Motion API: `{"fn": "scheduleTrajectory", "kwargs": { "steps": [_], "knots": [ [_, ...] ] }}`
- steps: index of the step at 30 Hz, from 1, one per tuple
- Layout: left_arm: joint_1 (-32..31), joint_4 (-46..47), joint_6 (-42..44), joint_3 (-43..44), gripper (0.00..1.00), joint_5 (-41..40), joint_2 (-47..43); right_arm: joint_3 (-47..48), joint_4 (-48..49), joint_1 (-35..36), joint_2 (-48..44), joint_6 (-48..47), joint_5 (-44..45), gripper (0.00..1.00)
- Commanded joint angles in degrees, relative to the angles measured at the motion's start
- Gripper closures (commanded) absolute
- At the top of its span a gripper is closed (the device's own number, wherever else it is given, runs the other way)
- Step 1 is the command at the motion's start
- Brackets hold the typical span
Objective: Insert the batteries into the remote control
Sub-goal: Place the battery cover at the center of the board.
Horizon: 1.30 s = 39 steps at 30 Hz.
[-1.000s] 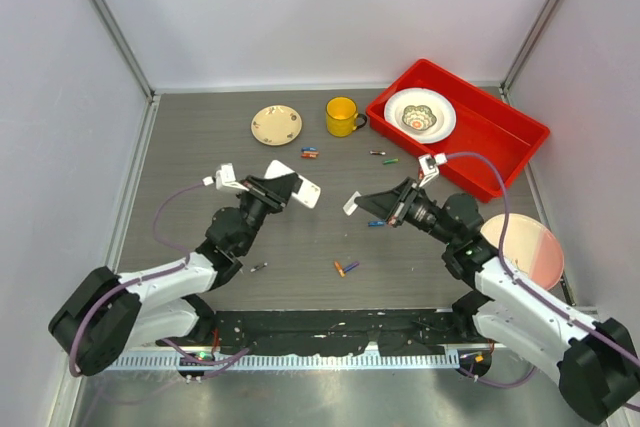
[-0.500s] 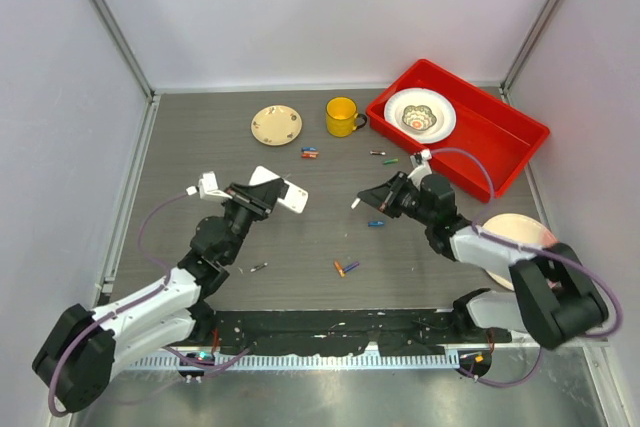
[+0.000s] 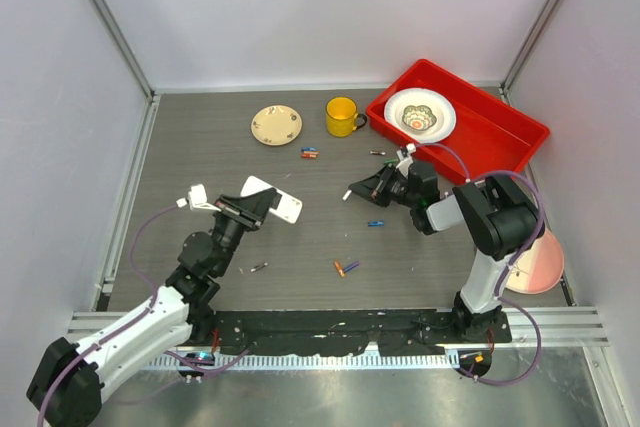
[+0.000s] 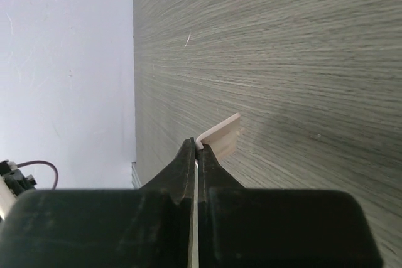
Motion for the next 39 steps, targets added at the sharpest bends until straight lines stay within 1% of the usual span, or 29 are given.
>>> {"fn": "scheduleTrajectory", "kwargs": {
  "steps": [1,10,13,16,20,21,23,24,26,28,29,30,32,33,34,36,37,39],
  "knots": [
    [0.1,0.8,-0.4,-0.5,1.00,-0.8,-0.5,0.3,10.1,-0.7,2.4,3.5,-3.8,0.99],
    [0.1,3.8,-0.7,0.1,1.00,0.6,3.2,-3.1,8.2,-0.8,3.5,0.6,-3.5,0.97],
    [0.1,5.5,-0.8,-0.4,1.00,0.3,3.5,-4.0,5.9,-0.8,3.5,-0.3,-3.2,0.96],
    [0.0,4.8,-0.6,0.0,1.00,0.0,3.5,-4.7,3.2,-0.9,3.1,-1.7,-2.4,0.94],
    [0.1,4.5,-0.5,0.1,1.00,0.0,3.5,-5.4,0.4,-1.0,2.3,-3.0,-1.6,0.86],
    [0.1,4.2,-0.5,0.1,1.00,0.0,3.4,-5.7,0.1,-1.1,2.1,-3.1,-1.3,0.79],
    [0.1,4.0,-0.4,0.1,1.00,0.0,3.2,-6.3,-0.5,-1.1,1.4,-3.1,-1.1,0.72],
    [0.1,3.8,-0.3,0.1,1.00,-0.4,2.9,-6.6,-0.6,-1.2,1.2,-3.1,-0.9,0.67],
    [0.1,3.5,-0.1,0.2,1.00,-0.7,2.8,-7.3,-0.9,-1.4,0.4,-3.2,-0.7,0.62],
    [0.1,3.1,0.2,0.4,1.00,-0.8,2.3,-7.7,-1.0,-1.8,-0.4,-3.1,-0.6,0.60],
    [0.1,3.0,0.3,0.5,1.00,-0.8,2.3,-8.1,-1.2,-1.8,-1.1,-3.1,-0.5,0.58],
    [0.1,2.4,0.5,0.6,1.00,-0.8,1.9,-8.1,-1.6,-1.9,-3.1,-3.1,-0.4,0.57],
    [0.1,2.0,0.9,0.7,1.00,-1.0,1.4,-8.1,-4.8,-1.8,-6.2,-3.5,0.4,0.53],
    [0.1,1.0,1.0,0.8,1.00,-1.3,1.1,-7.7,-6.6,-1.8,-10.3,-3.9,0.9,0.52],
    [0.1,0.4,1.1,0.9,1.00,-1.6,0.6,-6.4,-12.2,-1.8,-12.3,-6.1,1.9,0.50],
    [0.1,-0.1,1.6,1.0,1.00,-2.0,0.2,-4.4,-17.9,-1.8,-18.5,-8.7,3.3,0.47],
    [0.1,-0.3,1.8,1.0,1.00,-2.2,0.1,-3.1,-24.5,-1.8,-20.6,-11.8,4.0,0.46],
    [0.1,-1.1,2.1,1.4,1.00,-2.3,0.3,1.4,-31.1,-1.1,-23.6,-15.9,7.1,0.45]
  ]
}}
